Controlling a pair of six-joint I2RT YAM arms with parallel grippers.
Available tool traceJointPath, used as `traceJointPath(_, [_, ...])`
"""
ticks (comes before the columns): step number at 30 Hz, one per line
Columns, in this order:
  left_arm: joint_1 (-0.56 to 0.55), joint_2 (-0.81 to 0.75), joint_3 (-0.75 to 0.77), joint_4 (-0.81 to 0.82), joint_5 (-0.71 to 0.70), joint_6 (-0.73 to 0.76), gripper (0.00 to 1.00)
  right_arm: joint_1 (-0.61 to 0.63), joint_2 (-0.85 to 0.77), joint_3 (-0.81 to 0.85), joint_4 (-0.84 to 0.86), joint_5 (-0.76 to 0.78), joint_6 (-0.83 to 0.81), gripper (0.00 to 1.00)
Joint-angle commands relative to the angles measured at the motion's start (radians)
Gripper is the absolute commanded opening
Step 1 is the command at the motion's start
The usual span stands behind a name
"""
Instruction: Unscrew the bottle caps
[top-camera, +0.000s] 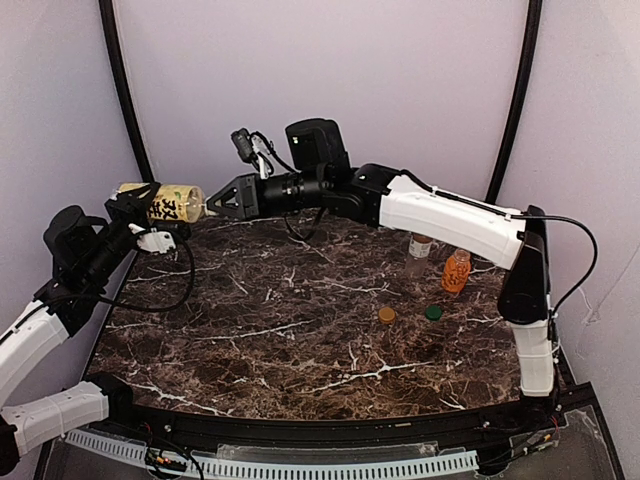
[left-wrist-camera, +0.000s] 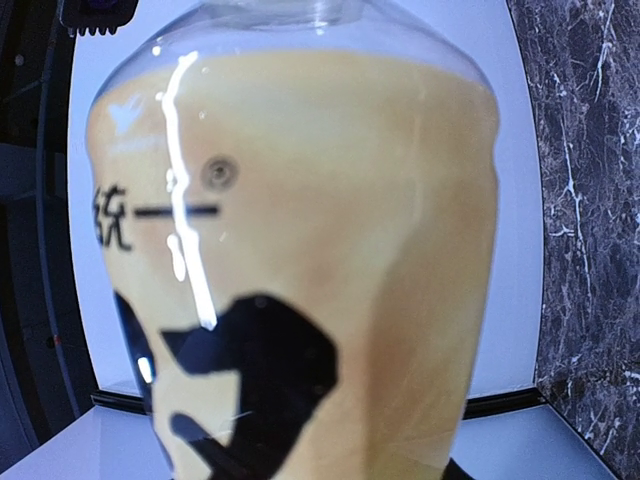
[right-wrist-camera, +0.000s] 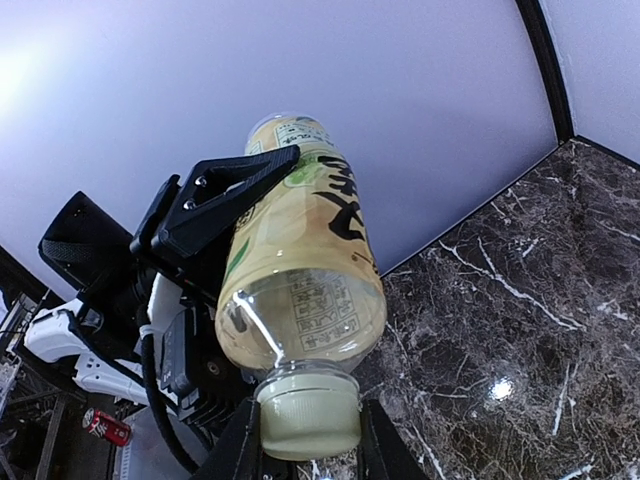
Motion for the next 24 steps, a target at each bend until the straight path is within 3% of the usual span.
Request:
traceJointPath(1, [-0.009, -0.023, 0.063, -0.15, 0.052, -0.143, 0.37, 0.017, 0.009, 0.017, 0.021, -0.061, -0.119, 0.0])
traceJointPath(4, [-0.017, -0.029, 0.108, -0.302, 0.097, -0.254, 0.36, 0.03, -0.028, -0.017, 0.02, -0.021, -0.243, 0.0])
traceJointPath(8, [-0.064, -0.052, 0.135, -0.525, 0.191, -0.294, 0.35, 0.047, -0.065, -0.023, -0.032, 0.043, -0.454, 0.0])
traceJointPath(14, [-0.114, -0.024, 0.199, -0.666, 0.258, -0.464, 0.35, 0.103, -0.079, 0.013, -0.203, 0.178, -0.853, 0.0])
traceJointPath(24, [-0.117, -0.007, 0.273, -0.854, 0.493, -0.639, 0.35, 0.168, -0.167, -0.143, -0.232, 0.258, -1.327, 0.0])
